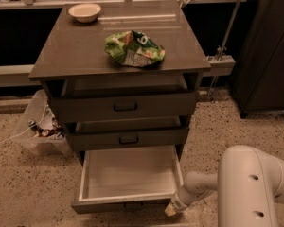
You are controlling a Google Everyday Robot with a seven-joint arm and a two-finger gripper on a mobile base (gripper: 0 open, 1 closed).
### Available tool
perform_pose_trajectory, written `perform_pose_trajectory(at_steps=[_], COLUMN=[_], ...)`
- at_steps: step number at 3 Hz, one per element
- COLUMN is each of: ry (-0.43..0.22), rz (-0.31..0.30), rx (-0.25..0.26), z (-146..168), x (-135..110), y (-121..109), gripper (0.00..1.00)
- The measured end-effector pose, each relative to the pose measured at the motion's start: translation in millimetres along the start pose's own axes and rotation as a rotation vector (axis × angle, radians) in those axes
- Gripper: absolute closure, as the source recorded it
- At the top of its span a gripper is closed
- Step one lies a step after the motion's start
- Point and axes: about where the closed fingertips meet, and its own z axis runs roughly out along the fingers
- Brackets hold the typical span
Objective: Close bottom drawer
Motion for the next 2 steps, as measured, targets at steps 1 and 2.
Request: perform_pose_trajectory(at_steps=[1, 2], ry=[0.006, -0.016], rz=[0.057, 0.086], rx=[-0.023, -0.006], z=[6, 4], x=[5, -5], y=[-12, -28], gripper=[1.0, 1.0])
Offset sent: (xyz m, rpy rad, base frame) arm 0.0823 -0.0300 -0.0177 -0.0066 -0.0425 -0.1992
